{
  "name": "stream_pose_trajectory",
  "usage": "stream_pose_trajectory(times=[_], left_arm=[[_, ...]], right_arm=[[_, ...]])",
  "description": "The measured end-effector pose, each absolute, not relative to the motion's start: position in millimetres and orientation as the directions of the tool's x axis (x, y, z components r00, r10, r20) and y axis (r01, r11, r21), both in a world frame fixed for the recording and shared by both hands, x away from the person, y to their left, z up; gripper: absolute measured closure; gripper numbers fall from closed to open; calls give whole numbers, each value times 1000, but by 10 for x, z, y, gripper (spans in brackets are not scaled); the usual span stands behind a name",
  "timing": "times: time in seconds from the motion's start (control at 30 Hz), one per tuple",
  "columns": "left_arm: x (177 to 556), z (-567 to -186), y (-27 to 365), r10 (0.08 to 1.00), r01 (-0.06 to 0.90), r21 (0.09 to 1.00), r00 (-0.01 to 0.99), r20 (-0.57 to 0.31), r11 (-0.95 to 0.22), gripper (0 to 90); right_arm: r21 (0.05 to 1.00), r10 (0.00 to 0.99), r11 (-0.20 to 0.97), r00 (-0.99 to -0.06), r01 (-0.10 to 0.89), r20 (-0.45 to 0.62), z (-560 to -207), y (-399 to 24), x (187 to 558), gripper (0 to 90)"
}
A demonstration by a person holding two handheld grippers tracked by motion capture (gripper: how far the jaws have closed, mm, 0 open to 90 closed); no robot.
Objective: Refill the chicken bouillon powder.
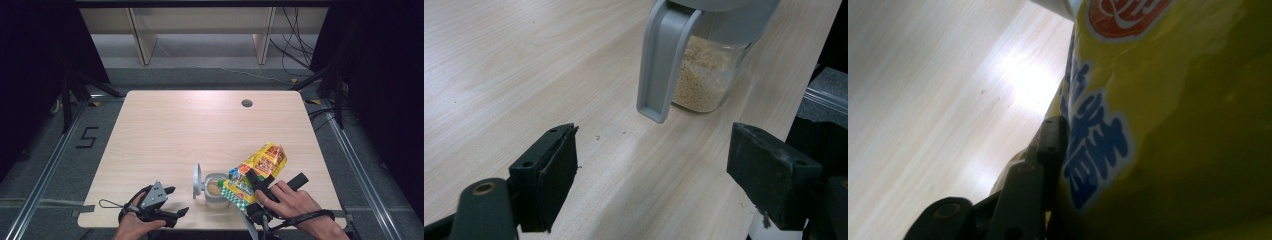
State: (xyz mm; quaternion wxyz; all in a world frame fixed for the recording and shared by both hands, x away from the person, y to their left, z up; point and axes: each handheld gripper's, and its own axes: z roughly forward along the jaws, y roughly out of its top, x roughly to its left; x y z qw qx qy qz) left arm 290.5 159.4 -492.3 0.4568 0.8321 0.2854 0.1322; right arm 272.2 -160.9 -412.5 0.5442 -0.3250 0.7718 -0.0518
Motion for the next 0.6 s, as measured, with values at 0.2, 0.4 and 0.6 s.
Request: stream_pose_trajectory(times=[0.2, 0.4, 0.6], left_arm=[[2902, -4922, 1593, 597, 354, 835, 802, -39, -421, 196], [2905, -4922, 1597, 597, 355, 837, 801, -42, -417, 196], [2905, -4924, 1596, 597, 356, 837, 801, -44, -416, 196]], right_arm=[[-343, -493, 816, -247, -466, -834, -4142, -1678, 2749, 736], [-272, -423, 860, -304, -432, -854, -4168, -1741, 2725, 736], [-123, -280, 898, -331, -423, -901, -4207, -1827, 2711, 737]])
